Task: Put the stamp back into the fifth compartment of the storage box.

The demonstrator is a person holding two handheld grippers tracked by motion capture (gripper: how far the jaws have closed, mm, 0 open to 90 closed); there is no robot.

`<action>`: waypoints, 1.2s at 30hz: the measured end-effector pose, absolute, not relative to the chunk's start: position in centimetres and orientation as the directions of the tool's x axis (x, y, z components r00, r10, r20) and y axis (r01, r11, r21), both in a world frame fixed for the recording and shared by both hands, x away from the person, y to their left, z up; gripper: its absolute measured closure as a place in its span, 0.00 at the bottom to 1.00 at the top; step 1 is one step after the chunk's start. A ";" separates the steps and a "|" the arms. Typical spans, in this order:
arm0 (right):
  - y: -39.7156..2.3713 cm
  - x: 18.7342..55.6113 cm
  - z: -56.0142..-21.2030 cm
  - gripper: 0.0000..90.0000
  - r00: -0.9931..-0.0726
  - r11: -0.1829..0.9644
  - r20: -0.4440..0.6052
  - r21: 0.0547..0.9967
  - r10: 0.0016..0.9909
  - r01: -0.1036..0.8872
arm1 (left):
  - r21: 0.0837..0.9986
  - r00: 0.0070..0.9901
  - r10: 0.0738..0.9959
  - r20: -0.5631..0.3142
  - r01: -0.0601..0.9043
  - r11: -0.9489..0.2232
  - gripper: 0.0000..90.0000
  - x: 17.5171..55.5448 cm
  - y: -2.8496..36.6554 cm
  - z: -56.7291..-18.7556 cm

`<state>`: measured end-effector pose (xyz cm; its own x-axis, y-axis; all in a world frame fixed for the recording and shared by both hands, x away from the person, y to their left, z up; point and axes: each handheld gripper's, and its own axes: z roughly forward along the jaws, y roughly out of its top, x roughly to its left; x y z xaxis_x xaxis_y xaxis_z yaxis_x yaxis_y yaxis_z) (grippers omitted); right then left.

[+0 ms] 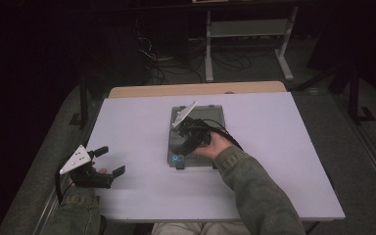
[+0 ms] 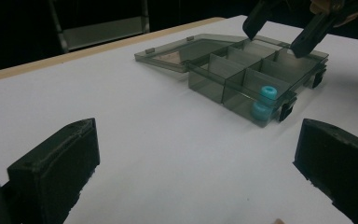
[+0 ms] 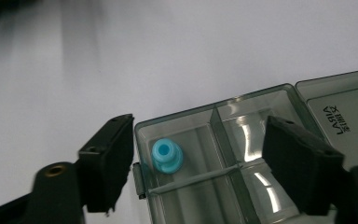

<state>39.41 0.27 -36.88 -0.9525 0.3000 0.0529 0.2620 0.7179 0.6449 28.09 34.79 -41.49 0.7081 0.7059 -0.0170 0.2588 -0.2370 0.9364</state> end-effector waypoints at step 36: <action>-6.2 38.4 -35.1 0.00 -0.905 0.590 0.025 0.751 0.424 0.297 | 0.932 0.704 0.710 -0.016 0.268 -0.244 0.00 28.1 34.7 -41.6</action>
<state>38.42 -6.21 -35.13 -0.9053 0.4241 0.0250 0.2970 0.5897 0.7510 28.09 34.70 -41.57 0.7036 0.7105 -0.0162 0.2681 -0.2443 0.9319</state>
